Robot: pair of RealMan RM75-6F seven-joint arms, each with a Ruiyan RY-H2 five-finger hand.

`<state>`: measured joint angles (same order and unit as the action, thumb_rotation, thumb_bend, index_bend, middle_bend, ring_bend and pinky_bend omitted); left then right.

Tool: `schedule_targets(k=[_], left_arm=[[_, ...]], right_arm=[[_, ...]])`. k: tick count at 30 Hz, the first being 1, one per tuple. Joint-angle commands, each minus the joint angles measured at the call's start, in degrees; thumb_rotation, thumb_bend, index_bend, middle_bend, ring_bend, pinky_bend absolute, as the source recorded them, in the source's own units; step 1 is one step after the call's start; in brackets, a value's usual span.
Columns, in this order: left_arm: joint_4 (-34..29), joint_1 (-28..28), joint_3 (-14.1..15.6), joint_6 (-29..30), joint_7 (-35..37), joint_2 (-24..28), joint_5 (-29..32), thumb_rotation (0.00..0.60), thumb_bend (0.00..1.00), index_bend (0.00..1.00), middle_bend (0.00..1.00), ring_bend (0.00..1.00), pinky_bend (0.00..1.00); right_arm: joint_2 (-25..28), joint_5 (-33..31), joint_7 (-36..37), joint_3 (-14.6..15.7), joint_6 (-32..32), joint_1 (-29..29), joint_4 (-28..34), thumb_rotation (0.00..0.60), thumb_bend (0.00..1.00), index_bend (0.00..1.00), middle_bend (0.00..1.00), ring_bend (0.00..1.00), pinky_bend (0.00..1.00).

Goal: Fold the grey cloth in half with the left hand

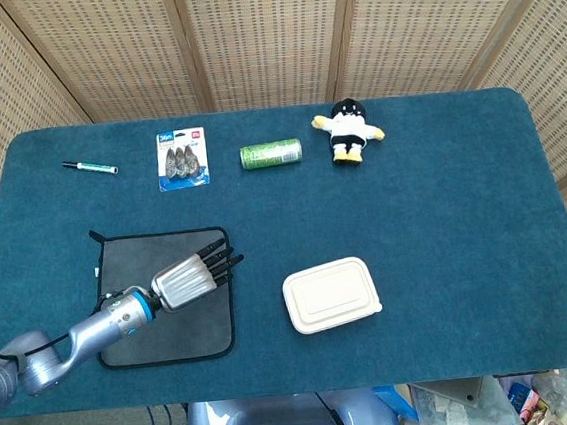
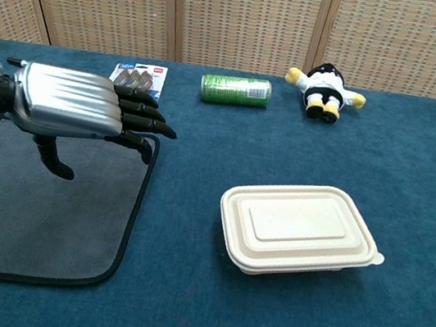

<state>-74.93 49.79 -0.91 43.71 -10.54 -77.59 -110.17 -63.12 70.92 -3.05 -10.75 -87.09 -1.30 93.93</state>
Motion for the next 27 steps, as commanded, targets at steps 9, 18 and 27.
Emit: schedule_targets(k=[9, 18, 27], left_arm=[[2.16, 6.75, -0.16, -9.37, -4.06, -5.86, 4.61, 0.600, 0.27, 0.23, 0.00, 0.00, 0.00], [6.02, 8.45, 0.59, -11.20, -4.58, -9.33, 6.87, 0.600, 0.27, 0.23, 0.00, 0.00, 0.00], [6.36, 8.79, 2.38, -9.62, -4.05, -9.09, 8.48, 0.600, 0.27, 0.27, 0.00, 0.00, 0.00]], right_arm=[[0.05, -2.76, 0.54, -0.89, 1.54, 0.31, -1.27, 0.600, 0.00, 0.00, 0.00, 0.00, 0.00], [-0.02, -4.24, 0.91, -1.11, 2.81, 0.52, -2.25, 0.600, 0.00, 0.00, 0.00, 0.00, 0.00], [-0.06, -4.64, 1.02, -1.15, 3.23, 0.67, -2.45, 0.600, 0.00, 0.00, 0.00, 0.00, 0.00]])
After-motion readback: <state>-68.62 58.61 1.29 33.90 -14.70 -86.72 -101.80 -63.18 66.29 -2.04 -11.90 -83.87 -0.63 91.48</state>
